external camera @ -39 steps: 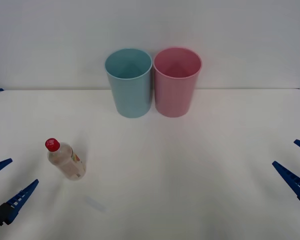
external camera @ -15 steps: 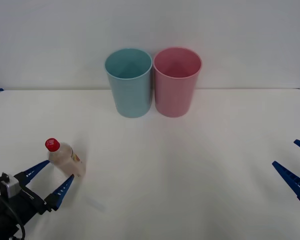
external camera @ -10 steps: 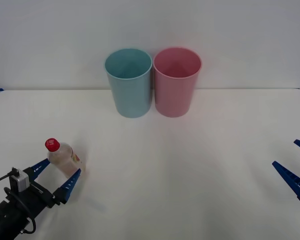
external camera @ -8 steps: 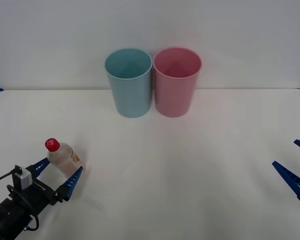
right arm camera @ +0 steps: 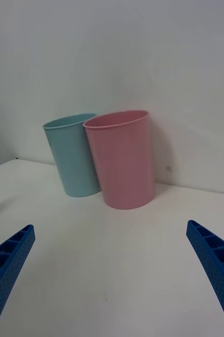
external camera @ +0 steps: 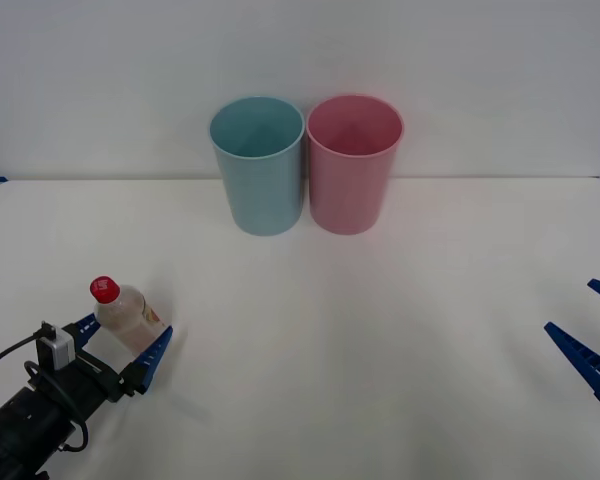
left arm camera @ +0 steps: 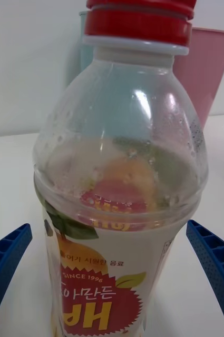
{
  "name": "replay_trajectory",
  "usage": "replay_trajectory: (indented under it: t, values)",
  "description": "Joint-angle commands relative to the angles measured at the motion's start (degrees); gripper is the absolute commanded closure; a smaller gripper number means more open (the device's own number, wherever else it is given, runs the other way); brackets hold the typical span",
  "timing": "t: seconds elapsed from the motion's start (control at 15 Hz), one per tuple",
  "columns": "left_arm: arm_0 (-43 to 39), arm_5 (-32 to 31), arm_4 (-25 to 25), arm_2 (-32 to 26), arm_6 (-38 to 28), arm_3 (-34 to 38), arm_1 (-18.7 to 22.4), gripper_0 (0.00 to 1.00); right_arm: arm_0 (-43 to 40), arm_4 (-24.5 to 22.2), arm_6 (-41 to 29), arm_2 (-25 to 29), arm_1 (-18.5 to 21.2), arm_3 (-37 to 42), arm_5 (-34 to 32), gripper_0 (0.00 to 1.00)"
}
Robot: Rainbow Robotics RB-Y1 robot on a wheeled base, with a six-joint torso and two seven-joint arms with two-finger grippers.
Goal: Grasp the object on the table and drop it into the matching bin: aluminum can to the light blue bin, PET bottle to the pink bin.
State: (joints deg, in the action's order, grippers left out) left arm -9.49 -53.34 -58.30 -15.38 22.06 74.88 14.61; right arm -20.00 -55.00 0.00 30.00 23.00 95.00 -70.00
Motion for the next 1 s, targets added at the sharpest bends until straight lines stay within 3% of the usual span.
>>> replay_trajectory:
  t: [0.07, 0.13, 0.73, 1.0]
  values:
    - [0.0, -0.01, 0.03, 0.0, 0.0, 0.0, 0.07, 0.96, 0.0, 0.0, 0.0, 0.0, 0.0, 0.0, 0.0, 0.0]
    - [0.0, -0.01, 0.03, 0.0, 0.0, 0.0, 0.07, 1.0, 0.0, 0.0, 0.0, 0.0, 0.0, 0.0, 0.0, 0.0]
    - [-0.44, -0.01, 1.26, 0.0, -0.53, 0.09, 0.07, 1.0, 0.0, 0.0, 0.0, 0.0, 0.0, 0.0, 0.0, 0.0]
    - [-2.55, -0.01, 4.16, 0.09, -1.85, 4.22, 1.12, 1.0, 0.0, 0.0, 0.0, 0.0, 0.0, 0.0, 0.0, 0.0]
